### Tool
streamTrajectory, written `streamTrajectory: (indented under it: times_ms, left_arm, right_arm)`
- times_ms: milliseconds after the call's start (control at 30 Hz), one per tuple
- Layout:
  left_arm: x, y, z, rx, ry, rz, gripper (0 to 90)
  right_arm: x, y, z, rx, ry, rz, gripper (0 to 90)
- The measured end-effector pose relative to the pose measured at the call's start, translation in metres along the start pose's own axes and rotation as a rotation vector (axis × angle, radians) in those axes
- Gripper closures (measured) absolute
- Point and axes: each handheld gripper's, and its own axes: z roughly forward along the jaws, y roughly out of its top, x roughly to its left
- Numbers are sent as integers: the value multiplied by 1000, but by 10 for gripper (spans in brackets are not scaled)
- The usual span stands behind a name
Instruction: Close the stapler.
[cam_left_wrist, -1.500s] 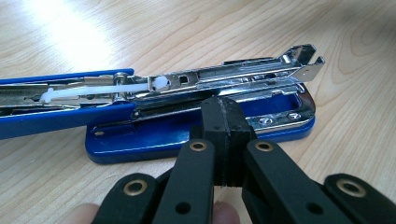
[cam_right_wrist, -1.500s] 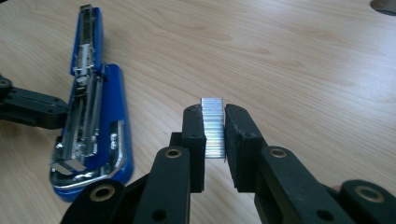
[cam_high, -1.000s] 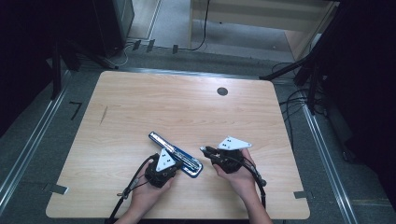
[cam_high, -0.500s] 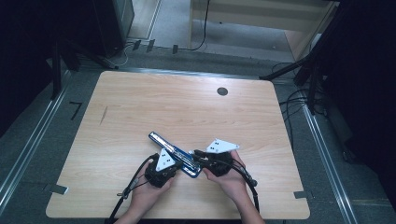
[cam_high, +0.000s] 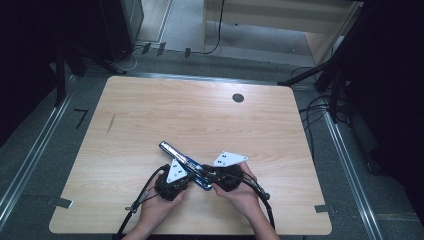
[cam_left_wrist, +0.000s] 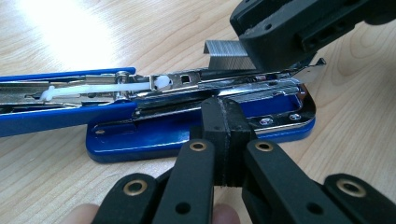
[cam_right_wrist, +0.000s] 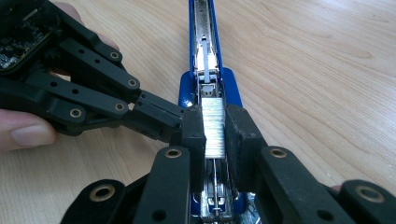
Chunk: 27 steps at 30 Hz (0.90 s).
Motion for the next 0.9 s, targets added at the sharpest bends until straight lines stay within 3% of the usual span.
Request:
streamTrajectory:
  times_ms: [900]
  left_arm:
    - [1,0,0,-1,-2,-10,900]
  right_arm:
    - [-4,-2,2,40,8,-12,802]
